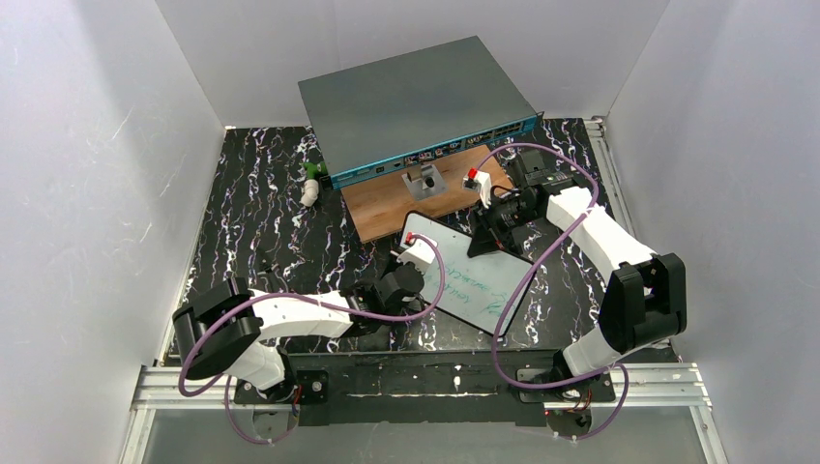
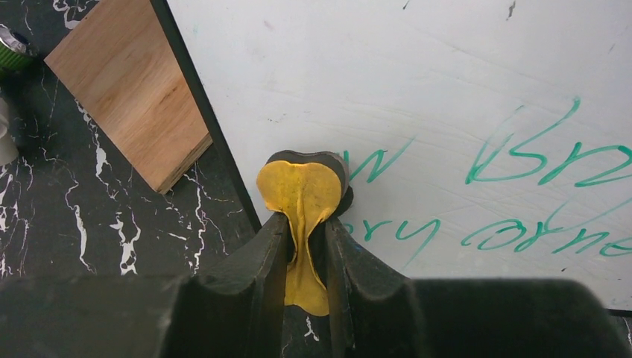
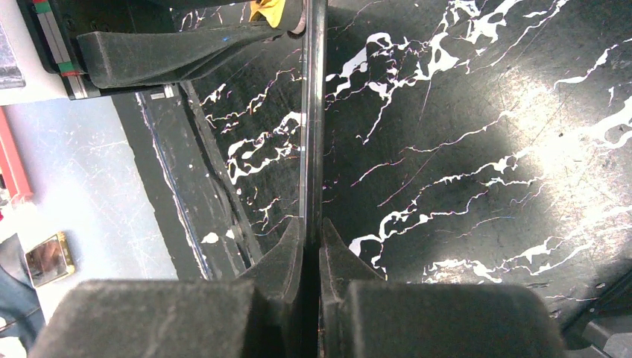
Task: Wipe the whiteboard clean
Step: Erase the whiteboard at the center of the board.
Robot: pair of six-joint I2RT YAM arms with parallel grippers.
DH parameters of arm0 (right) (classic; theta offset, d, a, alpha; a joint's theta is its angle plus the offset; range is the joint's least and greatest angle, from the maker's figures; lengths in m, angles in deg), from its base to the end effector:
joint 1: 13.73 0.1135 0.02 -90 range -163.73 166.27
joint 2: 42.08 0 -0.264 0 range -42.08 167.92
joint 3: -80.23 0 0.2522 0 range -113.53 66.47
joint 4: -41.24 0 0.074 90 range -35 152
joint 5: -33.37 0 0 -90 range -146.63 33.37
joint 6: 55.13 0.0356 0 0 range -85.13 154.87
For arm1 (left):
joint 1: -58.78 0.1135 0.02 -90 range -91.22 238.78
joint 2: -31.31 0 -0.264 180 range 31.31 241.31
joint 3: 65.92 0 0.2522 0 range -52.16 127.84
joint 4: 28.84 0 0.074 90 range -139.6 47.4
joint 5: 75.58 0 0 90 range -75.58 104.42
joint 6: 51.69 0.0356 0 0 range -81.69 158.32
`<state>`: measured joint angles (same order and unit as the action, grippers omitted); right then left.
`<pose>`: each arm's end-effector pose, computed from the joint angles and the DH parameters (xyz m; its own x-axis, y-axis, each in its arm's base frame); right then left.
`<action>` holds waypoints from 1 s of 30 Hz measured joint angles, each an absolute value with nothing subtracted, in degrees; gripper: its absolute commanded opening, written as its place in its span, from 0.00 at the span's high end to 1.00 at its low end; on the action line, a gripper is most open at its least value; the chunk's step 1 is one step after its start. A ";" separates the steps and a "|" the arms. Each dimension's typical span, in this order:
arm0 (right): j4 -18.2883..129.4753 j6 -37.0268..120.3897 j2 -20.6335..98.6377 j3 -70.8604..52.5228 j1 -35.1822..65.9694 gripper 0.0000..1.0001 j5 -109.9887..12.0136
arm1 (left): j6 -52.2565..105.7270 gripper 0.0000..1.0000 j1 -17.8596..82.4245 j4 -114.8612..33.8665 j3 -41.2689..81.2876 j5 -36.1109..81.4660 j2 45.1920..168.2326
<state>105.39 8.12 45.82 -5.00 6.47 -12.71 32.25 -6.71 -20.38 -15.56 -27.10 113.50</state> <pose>0.2744 0.1273 0.2740 -0.5431 -0.5453 -0.6385 -0.8392 0.3766 0.3922 0.1421 -0.2548 0.2021 -0.2089 0.2677 -0.9406 0.4090 0.8976 0.1646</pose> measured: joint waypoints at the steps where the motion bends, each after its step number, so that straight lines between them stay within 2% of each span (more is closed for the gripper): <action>1: 105.39 8.15 45.84 -5.00 6.47 0.99 -12.71 | 32.27 1.00 -6.71 -20.43 -15.54 -27.04 113.50; 16: 105.50 8.15 45.84 -5.00 6.21 0.99 -12.75 | 37.52 1.00 -6.71 -25.48 -9.07 -26.64 114.44; 30: 105.45 7.88 46.04 -5.00 6.28 0.99 -12.31 | 31.68 1.00 -9.68 -24.49 -13.16 -25.31 113.89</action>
